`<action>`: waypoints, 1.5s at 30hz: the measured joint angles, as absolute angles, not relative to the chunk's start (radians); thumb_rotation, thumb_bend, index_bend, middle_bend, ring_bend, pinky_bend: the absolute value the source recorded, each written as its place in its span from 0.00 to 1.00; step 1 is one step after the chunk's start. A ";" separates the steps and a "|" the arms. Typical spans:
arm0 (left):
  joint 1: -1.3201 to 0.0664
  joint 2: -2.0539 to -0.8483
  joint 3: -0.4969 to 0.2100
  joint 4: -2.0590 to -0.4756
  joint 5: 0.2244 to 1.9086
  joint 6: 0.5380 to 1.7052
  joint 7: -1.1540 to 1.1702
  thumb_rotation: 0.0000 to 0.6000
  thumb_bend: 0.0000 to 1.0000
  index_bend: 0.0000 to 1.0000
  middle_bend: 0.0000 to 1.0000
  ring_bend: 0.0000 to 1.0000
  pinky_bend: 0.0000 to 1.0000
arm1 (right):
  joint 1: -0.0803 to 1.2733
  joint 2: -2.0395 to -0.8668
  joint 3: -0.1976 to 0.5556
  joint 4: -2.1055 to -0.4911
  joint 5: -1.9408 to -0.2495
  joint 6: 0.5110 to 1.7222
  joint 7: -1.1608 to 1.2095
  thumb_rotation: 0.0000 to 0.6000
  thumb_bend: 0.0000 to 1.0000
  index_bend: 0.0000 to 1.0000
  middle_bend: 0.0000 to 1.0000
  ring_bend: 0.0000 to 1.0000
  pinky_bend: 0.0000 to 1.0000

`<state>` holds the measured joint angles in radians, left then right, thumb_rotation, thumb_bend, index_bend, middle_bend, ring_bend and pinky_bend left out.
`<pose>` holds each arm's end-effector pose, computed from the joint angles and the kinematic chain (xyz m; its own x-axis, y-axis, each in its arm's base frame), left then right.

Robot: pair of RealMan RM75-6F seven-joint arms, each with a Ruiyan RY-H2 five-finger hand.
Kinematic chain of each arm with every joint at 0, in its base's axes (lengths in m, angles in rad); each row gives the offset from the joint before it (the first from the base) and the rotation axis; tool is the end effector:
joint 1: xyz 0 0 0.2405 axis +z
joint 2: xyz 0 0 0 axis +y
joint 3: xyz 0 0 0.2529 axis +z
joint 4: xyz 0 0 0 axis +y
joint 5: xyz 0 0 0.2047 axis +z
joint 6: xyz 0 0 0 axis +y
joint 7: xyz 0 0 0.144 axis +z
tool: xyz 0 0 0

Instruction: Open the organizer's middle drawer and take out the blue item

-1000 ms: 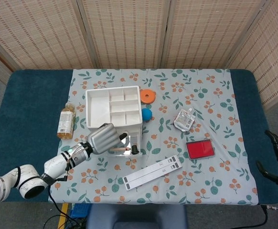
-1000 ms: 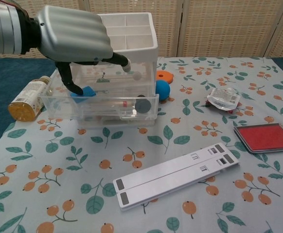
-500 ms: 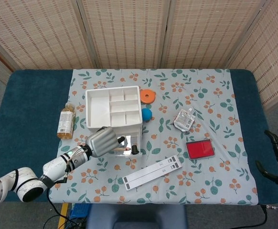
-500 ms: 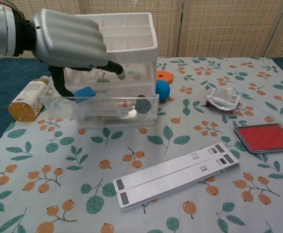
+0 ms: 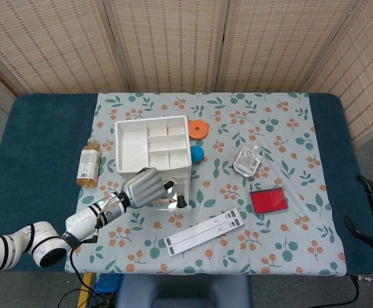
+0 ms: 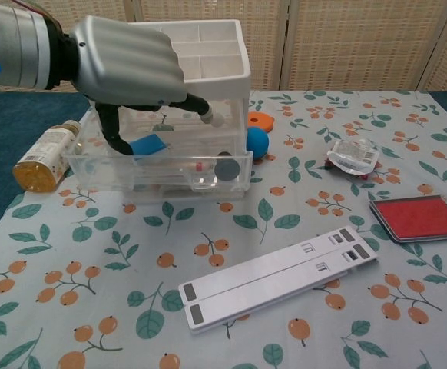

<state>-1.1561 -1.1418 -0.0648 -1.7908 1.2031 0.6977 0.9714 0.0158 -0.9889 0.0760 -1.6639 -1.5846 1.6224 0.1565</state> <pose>-0.0336 0.3406 0.0501 0.8908 -0.3676 0.2672 -0.0844 -0.7116 -0.6975 -0.2933 -0.1629 0.2140 0.3194 0.1272 0.9390 -0.9430 -0.0553 0.3283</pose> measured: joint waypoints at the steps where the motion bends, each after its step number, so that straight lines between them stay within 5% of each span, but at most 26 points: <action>1: -1.156 -1.149 -0.067 -1.782 1.216 0.705 0.959 1.00 0.13 0.17 0.90 1.00 1.00 | 0.016 -0.989 0.076 -1.664 -1.585 1.622 0.157 1.00 0.33 0.00 0.14 0.05 0.04; 18: -1.117 -1.081 -0.027 -1.823 1.298 0.738 0.887 1.00 0.13 0.17 0.90 1.00 1.00 | 0.021 -0.995 0.076 -1.655 -1.591 1.618 0.166 1.00 0.33 0.00 0.14 0.05 0.04; 45: -1.163 -1.166 -0.024 -1.738 1.219 0.721 0.938 1.00 0.13 0.22 0.90 1.00 1.00 | 0.015 -0.996 0.076 -1.652 -1.582 1.620 0.168 1.00 0.33 0.00 0.14 0.05 0.04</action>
